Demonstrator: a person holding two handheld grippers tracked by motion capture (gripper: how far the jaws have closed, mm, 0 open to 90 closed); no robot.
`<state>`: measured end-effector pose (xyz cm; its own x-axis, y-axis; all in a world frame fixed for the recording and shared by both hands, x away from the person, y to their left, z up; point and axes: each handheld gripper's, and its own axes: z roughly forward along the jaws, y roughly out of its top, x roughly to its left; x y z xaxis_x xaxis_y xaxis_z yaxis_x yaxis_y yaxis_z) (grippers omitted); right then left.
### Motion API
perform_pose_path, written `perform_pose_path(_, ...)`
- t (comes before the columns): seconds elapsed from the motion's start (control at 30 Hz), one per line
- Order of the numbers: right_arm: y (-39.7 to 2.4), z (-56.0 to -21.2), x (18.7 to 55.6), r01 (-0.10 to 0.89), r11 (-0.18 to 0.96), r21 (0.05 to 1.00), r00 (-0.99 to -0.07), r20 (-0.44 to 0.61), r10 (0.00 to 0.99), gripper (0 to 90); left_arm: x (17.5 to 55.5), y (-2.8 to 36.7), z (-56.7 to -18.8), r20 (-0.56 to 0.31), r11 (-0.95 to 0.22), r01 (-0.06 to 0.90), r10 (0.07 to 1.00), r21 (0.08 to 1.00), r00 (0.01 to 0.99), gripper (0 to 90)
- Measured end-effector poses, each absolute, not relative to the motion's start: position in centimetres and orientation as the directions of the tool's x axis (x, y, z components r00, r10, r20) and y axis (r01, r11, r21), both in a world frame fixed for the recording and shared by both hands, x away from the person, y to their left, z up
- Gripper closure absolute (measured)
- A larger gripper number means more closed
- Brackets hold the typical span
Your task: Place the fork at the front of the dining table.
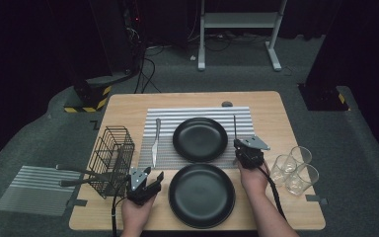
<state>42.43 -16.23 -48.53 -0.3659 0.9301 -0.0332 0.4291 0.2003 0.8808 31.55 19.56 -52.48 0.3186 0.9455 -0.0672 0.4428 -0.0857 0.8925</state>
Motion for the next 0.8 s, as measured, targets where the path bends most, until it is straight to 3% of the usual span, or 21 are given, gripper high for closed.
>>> perform_pose_path(0.4,-15.5,-48.9,43.7,0.449,0.205,0.87,-0.339,-0.046,0.94,86.7,31.5,19.4,-52.5,-0.082,-0.074,0.447,0.945,0.891,0.318,44.7)
perform_pose_path(0.8,-15.9,-47.5,42.6,0.444,0.201,0.873,-0.357,-0.033,0.933,86.7,31.6,19.5,-52.5,-0.082,-0.078,0.45,0.942,0.89,0.325,44.5)
